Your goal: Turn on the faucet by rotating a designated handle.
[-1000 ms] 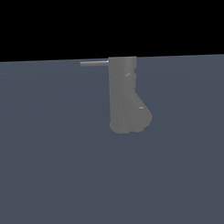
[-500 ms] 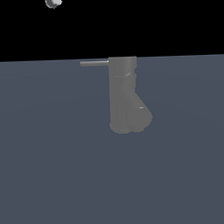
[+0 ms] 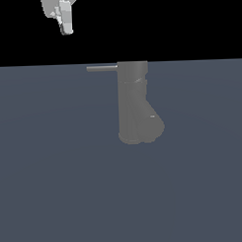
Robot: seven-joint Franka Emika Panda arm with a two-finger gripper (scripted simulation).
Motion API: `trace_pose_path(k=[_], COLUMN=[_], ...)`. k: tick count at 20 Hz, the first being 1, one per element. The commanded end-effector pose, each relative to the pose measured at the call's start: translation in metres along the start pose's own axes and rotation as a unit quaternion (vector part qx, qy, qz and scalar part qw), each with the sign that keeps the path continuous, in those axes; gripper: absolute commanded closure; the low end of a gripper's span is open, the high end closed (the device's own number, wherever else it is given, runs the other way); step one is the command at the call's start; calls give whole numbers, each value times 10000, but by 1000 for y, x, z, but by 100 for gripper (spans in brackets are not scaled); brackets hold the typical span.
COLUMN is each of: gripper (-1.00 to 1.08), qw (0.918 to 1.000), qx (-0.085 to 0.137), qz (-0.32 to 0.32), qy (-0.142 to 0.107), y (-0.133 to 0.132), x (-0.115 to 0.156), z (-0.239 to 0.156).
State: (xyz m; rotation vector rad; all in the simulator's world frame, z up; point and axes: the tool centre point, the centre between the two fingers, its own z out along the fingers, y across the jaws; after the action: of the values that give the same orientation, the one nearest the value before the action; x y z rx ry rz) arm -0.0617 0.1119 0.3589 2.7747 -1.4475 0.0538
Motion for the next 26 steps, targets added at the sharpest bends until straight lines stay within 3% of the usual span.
trace_pose_path(k=[1, 10, 26], gripper=[108, 108, 108], qw=[9996, 9921, 9632], qx=[-3, -30, -78], qz=[271, 1251, 2681], qy=[-18, -75, -148], y=[-11, -48, -89], x=[6, 35, 91], z=[9, 41, 89])
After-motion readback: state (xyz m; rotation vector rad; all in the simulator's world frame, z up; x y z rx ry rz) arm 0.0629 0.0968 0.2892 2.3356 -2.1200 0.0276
